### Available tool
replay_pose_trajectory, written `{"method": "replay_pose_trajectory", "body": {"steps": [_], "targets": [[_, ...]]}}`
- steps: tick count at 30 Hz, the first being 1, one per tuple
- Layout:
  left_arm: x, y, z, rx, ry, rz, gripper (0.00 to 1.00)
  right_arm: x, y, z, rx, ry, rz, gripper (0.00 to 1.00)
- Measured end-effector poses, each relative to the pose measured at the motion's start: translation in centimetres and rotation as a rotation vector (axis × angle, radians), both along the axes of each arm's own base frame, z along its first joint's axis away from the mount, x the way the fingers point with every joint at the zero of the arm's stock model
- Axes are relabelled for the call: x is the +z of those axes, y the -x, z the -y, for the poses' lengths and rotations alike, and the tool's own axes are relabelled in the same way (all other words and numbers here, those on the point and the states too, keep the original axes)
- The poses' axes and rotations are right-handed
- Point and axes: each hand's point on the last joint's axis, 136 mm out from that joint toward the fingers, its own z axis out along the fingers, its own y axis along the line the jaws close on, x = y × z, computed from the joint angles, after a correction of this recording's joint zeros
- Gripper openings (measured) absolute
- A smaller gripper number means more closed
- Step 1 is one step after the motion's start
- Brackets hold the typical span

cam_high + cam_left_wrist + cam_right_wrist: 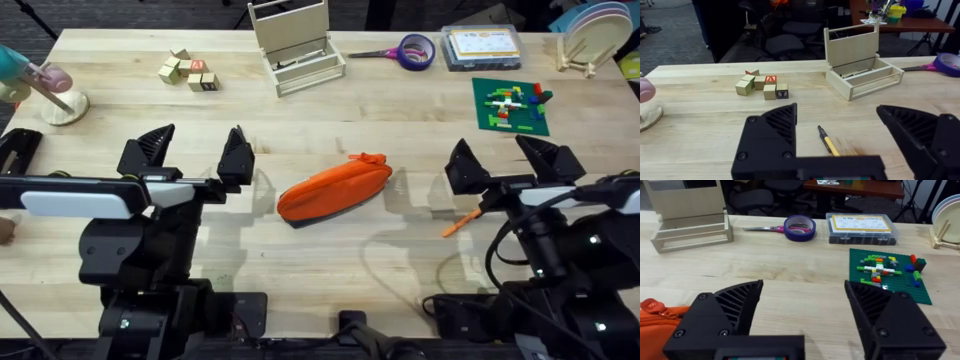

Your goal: Unzip the bag, pick up the pens from the table one at a time and place them inside, then zip the bag closed.

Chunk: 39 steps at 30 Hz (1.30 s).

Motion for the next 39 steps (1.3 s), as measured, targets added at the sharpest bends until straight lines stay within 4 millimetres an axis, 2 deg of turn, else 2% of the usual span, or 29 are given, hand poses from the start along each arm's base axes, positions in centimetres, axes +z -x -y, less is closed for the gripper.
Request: {"method": "replay_pose_trajectory", "body": {"steps": [19, 24, 26, 29, 32, 39], "targets": [[-0.1, 0.0, 0.0, 0.0, 0.0, -0.003, 0.993, -0.1, 0.0, 0.0, -0.002, 0.001, -0.004, 0.998], [-1.5, 0.3, 0.0, -0.001, -0.011, -0.086, 0.993, -0.1, 0.2, 0.0, 0.001, -0.001, -0.022, 0.996], [-1.1, 0.6, 0.0, -0.001, -0.017, -0.111, 0.993, -0.3, 0.5, -0.1, 0.005, -0.004, -0.056, 0.996], [0.9, 1.2, 0.0, -0.002, -0.022, -0.111, 0.993, -0.4, 1.1, -0.2, 0.012, -0.008, -0.118, 0.996], [3.3, 1.7, 0.1, -0.01, -0.023, -0.112, 0.993, 1.0, 1.7, -0.3, 0.015, -0.009, -0.135, 0.997], [6.5, 1.3, 0.9, -0.054, -0.02, -0.225, 0.993, 7.4, 3.1, -0.3, 0.018, -0.01, -0.125, 0.997]]}}
